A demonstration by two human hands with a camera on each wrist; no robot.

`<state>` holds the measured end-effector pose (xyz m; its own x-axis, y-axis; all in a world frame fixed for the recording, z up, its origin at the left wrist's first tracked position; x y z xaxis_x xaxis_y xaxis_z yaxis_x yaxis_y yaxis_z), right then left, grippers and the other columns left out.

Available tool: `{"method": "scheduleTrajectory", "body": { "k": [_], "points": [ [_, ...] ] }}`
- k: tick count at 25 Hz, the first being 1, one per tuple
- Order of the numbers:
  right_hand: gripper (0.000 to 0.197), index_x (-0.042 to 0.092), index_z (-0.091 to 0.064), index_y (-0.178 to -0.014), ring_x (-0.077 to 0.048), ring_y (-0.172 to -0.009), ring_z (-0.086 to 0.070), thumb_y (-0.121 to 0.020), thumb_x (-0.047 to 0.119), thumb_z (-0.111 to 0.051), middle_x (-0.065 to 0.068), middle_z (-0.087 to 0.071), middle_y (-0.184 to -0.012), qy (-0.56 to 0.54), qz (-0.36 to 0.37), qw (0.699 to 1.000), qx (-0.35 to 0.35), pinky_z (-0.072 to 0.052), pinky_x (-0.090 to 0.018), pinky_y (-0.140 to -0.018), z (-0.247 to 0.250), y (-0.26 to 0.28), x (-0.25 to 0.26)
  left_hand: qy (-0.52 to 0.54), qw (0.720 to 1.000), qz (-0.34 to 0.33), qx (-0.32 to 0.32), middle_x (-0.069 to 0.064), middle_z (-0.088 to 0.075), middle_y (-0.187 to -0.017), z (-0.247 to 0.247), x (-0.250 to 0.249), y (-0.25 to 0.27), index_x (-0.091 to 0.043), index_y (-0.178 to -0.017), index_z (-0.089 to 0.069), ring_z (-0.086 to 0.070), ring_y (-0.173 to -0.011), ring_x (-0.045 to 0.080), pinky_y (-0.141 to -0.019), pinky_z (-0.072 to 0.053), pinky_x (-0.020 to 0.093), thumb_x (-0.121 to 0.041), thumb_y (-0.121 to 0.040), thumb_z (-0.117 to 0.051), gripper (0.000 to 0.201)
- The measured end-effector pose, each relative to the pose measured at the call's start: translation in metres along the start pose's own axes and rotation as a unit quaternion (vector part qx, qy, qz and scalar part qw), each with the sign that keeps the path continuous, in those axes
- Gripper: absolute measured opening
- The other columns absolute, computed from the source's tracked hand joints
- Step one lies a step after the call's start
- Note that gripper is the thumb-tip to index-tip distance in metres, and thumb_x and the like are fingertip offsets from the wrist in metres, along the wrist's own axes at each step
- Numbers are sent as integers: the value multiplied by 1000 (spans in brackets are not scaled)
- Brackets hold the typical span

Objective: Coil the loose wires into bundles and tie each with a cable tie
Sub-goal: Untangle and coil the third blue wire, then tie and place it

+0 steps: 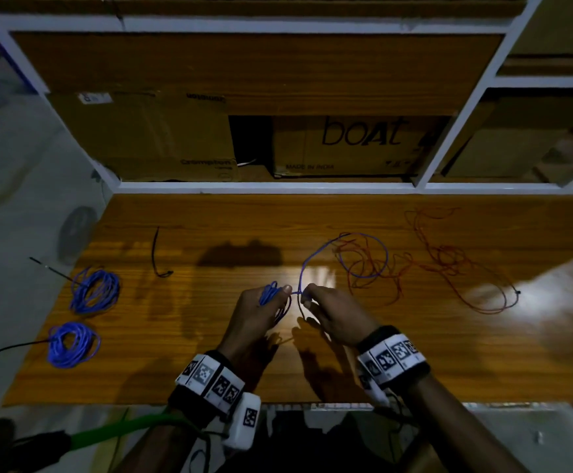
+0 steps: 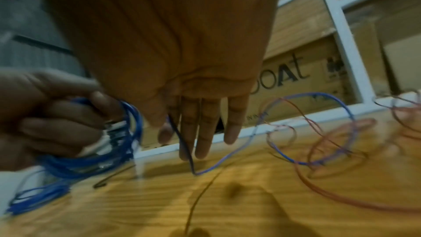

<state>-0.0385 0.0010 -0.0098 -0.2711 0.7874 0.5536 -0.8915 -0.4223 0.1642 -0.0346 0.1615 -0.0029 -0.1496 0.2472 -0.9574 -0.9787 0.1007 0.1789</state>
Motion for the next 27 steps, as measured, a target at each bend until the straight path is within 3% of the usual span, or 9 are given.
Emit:
{"method": "scheduleTrajectory", "body": {
  "k": [2,5,7,10,13,17,20,23,27],
  "points": [
    [10,28,-45,-95,-20,-71,-54,-104,31,-44,3,-59,-83,3,-8,999,-33,-42,-37,-63,4,-4,-13,6,1000,-3,0,-4,-33,-50,5,-1,2,-18,-61,-43,-33,-45,13,-50,-29,27,-35,-98,-62,45],
    [14,21,-51,-98,-25,-77,-58,-104,33,-45,-2,-62,-86,33,12,998,-47,-45,-40,-63,12,-1,-22,13,1000,-8,-15,-4,-33,-48,17,4,4,-19,-58,-42,-32,-44,14,-53,-28,31,-39,-98,-59,47],
    [17,22,-51,-98,-22,-75,-57,-105,34,-41,-1,-61,-83,24,62,993,-99,-45,-42,-63,29,4,-14,-5,1000,-15,-11,-1,-35,-49,21,7,7,-19,-57,-44,-34,-45,16,-54,-29,32,-49,-96,-58,51],
    [28,24,-53,-102,-19,-69,-55,-106,43,-34,1,-59,-78,32,103,978,-180,-42,-42,-58,59,4,5,-71,996,-18,53,2,-38,-52,12,13,13,-17,-58,-46,-37,-47,16,-53,-31,28,-66,-85,-60,57],
    [32,29,-52,-107,-16,-71,-61,-105,50,-28,7,-65,-83,71,111,970,-204,-46,-38,-57,73,-9,25,-96,989,-12,113,-1,-34,-49,-6,11,16,-17,-56,-41,-34,-46,15,-55,-27,29,-69,-89,-51,62],
    [32,23,-56,-99,-24,-67,-58,-105,46,-35,1,-60,-71,32,47,969,-240,-41,-39,-54,66,-27,10,100,985,50,128,0,-33,-47,-11,2,16,-15,-62,-48,-28,-43,16,-49,-25,27,-72,-93,-42,64],
    [42,24,-56,-88,-20,-57,-55,-104,54,-31,3,-56,-61,13,4,978,-208,-42,-40,-52,41,-31,-9,267,947,53,172,-3,-27,-46,-11,-12,17,-15,-70,-46,-23,-41,15,-49,-20,30,-55,-102,-34,53],
    [46,28,-47,-80,-18,-52,-52,-102,61,-24,6,-50,-53,-12,22,982,-187,-38,-39,-50,19,-26,-10,361,914,71,171,-4,-25,-48,-6,-20,12,-13,-73,-43,-23,-43,13,-53,-16,33,-49,-102,-33,47],
    [42,26,-58,-104,-20,-58,-58,-103,54,-26,8,-54,-62,-59,41,983,-169,-42,-42,-54,0,-19,-5,460,871,67,159,-2,-31,-55,-4,-29,5,-13,-78,-47,-31,-50,14,-54,-29,27,-45,-103,-35,43]
  ]
}}
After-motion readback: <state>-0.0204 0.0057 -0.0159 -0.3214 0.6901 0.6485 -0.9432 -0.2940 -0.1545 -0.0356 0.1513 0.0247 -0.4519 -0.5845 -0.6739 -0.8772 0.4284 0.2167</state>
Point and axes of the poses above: each hand's wrist, its own y-axis away from the middle knuckle, its own z-axis out of the back of the hand, x = y × z, the point moved 7 cm from there along -y, towards the middle knuckle
